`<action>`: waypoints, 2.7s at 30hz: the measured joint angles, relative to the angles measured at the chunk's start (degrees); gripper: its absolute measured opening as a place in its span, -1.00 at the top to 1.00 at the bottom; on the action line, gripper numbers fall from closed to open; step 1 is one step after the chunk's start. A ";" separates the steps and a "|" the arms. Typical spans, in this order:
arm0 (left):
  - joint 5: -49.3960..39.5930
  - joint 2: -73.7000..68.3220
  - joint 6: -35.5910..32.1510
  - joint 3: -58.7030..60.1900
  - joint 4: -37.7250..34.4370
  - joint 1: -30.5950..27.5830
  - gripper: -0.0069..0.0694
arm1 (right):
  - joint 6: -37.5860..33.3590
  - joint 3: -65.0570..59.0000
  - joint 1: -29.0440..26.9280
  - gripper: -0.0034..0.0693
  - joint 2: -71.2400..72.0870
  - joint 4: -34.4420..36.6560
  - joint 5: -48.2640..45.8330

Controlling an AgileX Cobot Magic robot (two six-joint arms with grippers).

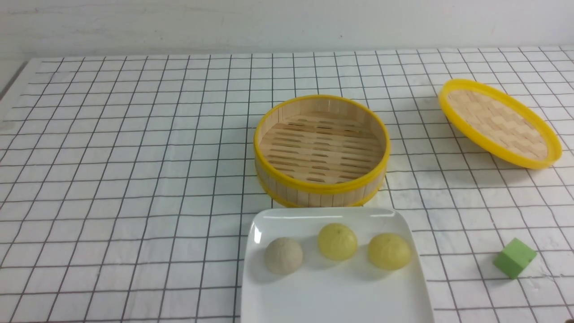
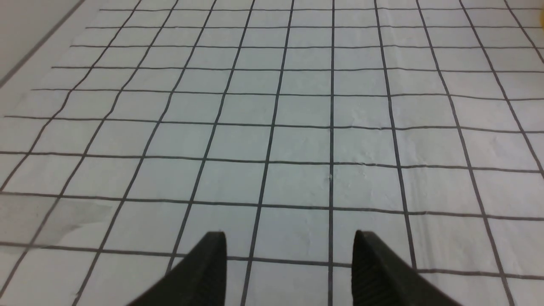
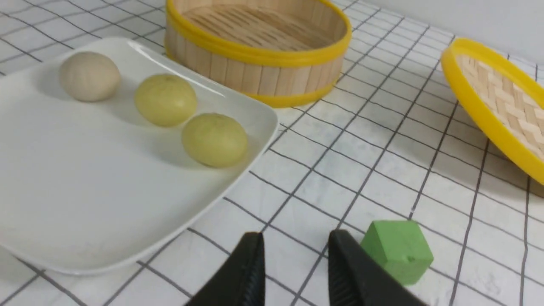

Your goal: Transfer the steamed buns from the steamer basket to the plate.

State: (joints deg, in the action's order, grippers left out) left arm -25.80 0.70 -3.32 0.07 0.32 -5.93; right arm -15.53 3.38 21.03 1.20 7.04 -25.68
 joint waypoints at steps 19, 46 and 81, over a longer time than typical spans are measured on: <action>-0.19 0.00 0.00 0.00 0.05 0.00 -0.27 | 3.73 -4.26 -17.47 0.25 -0.07 3.98 1.55; -0.19 0.00 0.00 0.00 0.05 0.00 -0.27 | 4.47 -4.26 -17.59 0.25 -0.07 3.38 1.55; -0.36 0.00 0.00 0.00 0.95 0.00 -0.27 | 4.49 -4.26 -17.69 0.25 -0.07 1.15 1.60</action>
State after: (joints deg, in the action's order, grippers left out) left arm -26.16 0.70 -3.32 0.07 1.26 -5.93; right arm -11.05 -0.87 3.34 1.13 8.19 -24.08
